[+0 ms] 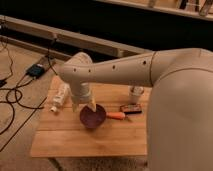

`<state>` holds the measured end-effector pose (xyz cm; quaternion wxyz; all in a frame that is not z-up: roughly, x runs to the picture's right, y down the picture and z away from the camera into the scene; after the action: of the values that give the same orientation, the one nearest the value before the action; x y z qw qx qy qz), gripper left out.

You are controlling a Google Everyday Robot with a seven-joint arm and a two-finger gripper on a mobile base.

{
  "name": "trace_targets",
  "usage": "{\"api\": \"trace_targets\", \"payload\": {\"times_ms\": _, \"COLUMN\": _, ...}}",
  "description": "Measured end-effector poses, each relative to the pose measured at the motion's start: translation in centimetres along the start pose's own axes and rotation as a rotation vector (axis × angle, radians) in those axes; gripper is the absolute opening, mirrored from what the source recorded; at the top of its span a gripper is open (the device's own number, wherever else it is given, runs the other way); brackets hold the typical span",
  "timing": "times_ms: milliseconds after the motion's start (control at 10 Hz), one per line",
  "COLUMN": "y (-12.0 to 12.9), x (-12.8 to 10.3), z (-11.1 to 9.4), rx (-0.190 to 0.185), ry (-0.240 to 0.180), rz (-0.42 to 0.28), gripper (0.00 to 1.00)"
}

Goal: Pick up the ceramic bowl

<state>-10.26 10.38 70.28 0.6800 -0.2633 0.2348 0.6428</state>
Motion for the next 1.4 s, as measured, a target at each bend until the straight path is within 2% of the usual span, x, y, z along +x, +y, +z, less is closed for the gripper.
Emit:
{"api": "trace_targets", "payload": {"times_ms": 1000, "y": -0.2, "x": -0.2, "z": -0.1, "rx": 0.001, "ry": -0.005, "rz": 0.002, "gripper": 0.65}}
{"api": "trace_targets", "payload": {"times_ms": 1200, "y": -1.9, "x": -1.0, "z": -0.3, "rx": 0.004, "ry": -0.020, "rz": 0.024, "gripper": 0.65}}
{"api": "trace_targets", "payload": {"times_ms": 1400, "y": -3.8, "x": -1.8, "z": 0.3, "rx": -0.021, "ry": -0.036, "rz": 0.051, "gripper": 0.65}}
